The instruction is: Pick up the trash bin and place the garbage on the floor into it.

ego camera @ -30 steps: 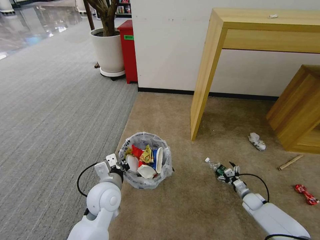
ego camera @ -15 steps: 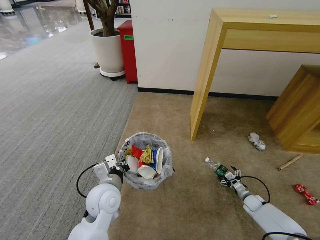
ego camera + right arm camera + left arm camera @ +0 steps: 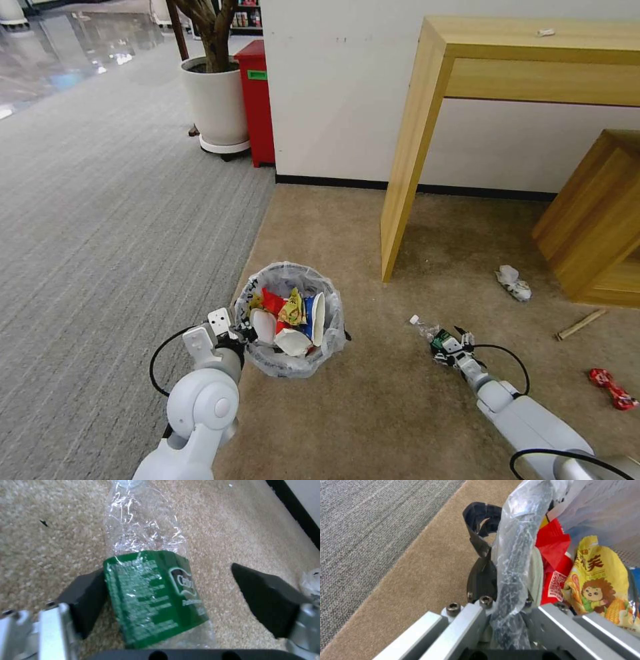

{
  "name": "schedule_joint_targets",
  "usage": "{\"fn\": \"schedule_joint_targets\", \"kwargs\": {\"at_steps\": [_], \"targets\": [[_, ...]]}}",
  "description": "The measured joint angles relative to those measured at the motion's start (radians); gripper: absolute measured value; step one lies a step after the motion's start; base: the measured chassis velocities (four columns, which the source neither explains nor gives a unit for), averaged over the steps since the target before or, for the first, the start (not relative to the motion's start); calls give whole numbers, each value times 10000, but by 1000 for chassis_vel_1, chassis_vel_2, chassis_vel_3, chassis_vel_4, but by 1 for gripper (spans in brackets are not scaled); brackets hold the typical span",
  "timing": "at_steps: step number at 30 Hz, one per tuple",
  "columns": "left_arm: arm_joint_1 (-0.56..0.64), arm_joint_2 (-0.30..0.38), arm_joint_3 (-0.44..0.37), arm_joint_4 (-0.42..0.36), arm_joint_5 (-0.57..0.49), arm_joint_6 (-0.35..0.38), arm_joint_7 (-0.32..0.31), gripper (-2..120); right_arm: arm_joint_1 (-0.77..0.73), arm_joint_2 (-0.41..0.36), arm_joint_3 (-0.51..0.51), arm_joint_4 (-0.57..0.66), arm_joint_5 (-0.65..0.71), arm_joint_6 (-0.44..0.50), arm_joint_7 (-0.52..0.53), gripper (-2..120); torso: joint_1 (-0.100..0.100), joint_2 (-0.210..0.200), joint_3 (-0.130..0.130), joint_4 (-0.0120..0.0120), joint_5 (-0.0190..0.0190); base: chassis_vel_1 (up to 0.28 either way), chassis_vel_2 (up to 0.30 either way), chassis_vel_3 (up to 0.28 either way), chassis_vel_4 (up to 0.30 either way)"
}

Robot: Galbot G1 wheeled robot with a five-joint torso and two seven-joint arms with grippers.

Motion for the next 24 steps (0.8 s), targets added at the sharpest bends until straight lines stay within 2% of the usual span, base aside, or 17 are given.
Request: {"fn": "schedule_joint_targets", "kwargs": {"at_steps": [1, 4, 17, 20, 21, 24], "targets": [[0, 0, 0, 0, 0, 0, 0, 0, 0, 0, 0, 0, 0, 0, 0, 86, 0, 0, 0, 0, 0, 0, 0, 0, 0], [56, -13, -20, -17, 19, -8, 0, 0, 82, 41, -6, -224, -71, -47, -57, 72, 0, 0, 0, -1, 0, 0, 0, 0, 0], [164, -41, -29, -74, 98, -56, 0, 0, 56, 60, 159, -502, -93, -59, -146, 66, -1, 1, -2, 3, 0, 0, 0, 0, 0], [189, -67, -24, -73, 143, -73, 10, 0, 46, 73, 185, -508, -93, -82, -137, 53, 0, 0, -1, -6, -1, 0, 0, 0, 0], [189, -67, -24, -73, 143, -73, 10, 0, 46, 73, 185, -508, -93, -82, -137, 53, 0, 0, -1, -6, -1, 0, 0, 0, 0], [211, -93, -42, -70, 148, -90, 23, 0, 68, 114, 185, -552, -95, -103, -139, 39, -1, 0, -1, -5, 0, 0, 0, 0, 0]]}}
